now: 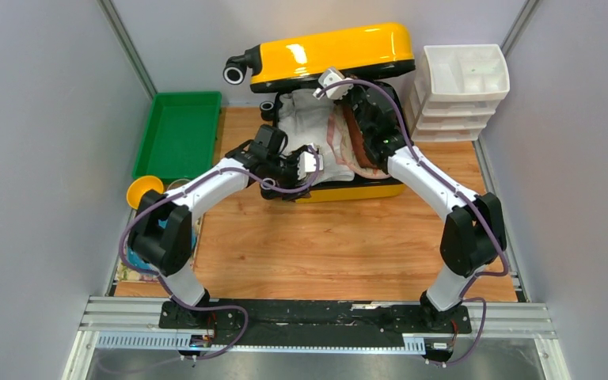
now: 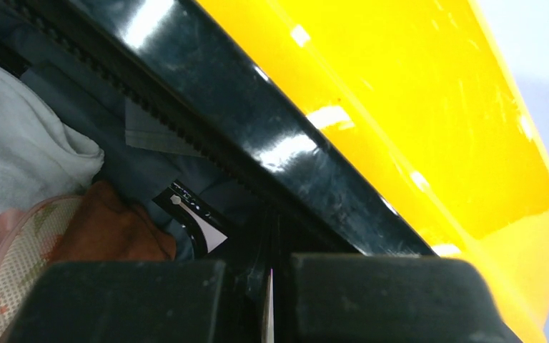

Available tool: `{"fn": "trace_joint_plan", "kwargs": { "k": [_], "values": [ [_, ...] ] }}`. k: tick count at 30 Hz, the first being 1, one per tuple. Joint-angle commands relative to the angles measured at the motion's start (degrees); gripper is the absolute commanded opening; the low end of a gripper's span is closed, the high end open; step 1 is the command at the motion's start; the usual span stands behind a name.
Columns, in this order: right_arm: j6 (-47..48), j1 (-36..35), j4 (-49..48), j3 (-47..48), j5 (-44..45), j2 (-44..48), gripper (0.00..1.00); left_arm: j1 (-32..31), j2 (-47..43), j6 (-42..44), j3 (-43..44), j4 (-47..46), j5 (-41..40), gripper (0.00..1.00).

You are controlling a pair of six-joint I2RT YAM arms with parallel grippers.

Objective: Open, take out, and arrange the luggage

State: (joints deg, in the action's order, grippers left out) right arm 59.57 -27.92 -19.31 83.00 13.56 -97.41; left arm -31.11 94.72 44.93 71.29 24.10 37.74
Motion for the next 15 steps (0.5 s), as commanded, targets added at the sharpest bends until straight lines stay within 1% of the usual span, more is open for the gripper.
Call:
{"fn": "trace_joint_plan", "kwargs": {
  "k": [1, 3, 6, 7, 9, 10, 12, 13, 14, 15],
  "values": [
    [-2.0, 1.03, -0.56, 5.67, 2.52, -1.38, 0.02, -0.44, 6.08, 0.43, 5.88, -3.36, 1.37, 0.82],
    [-2.44, 1.2, 0.76, 6.9, 3.13, -2.0, 0.02, -1.05, 8.9, 0.34, 7.11, -1.87, 2.95, 0.79],
    [-2.36, 1.64, 1.03, 7.78, 3.83, -2.52, 0.02, -2.55, 11.01, 0.34, 6.59, -1.42, 3.39, 0.65],
    [-2.35, 1.73, 1.29, 8.05, 4.1, -2.7, 0.02, -2.81, 11.36, 0.6, 6.15, -1.33, 3.66, 0.53],
    [-2.7, 2.43, 2.17, 8.75, 4.72, -2.88, 0.03, -3.68, 11.37, 1.04, 4.66, -0.55, 5.23, 0.43],
    [-2.97, 2.61, 2.43, 9.28, 5.07, -3.05, 0.03, -3.87, 11.37, 2.08, 4.3, 0.33, 5.76, 0.34],
    [-3.06, 3.14, 3.22, 9.55, 5.68, -3.05, 0.03, -5.0, 11.54, 5.24, 4.74, 6.99, 8.48, 0.22],
    [-3.06, 3.4, 3.4, 9.55, 5.95, -2.79, 0.03, -5.36, 11.46, 9.52, 4.91, 9.45, 9.28, 0.08],
    [-3.14, 3.57, 3.92, 9.55, 6.12, -2.62, 0.03, -5.54, 11.54, 11.74, 4.65, 14.09, 9.98, 0.04],
    [-3.58, 3.92, 4.36, 9.72, 6.47, -2.35, 0.03, -5.97, 11.19, 13.76, 4.22, 15.96, 10.77, 0.02]
  ]
}}
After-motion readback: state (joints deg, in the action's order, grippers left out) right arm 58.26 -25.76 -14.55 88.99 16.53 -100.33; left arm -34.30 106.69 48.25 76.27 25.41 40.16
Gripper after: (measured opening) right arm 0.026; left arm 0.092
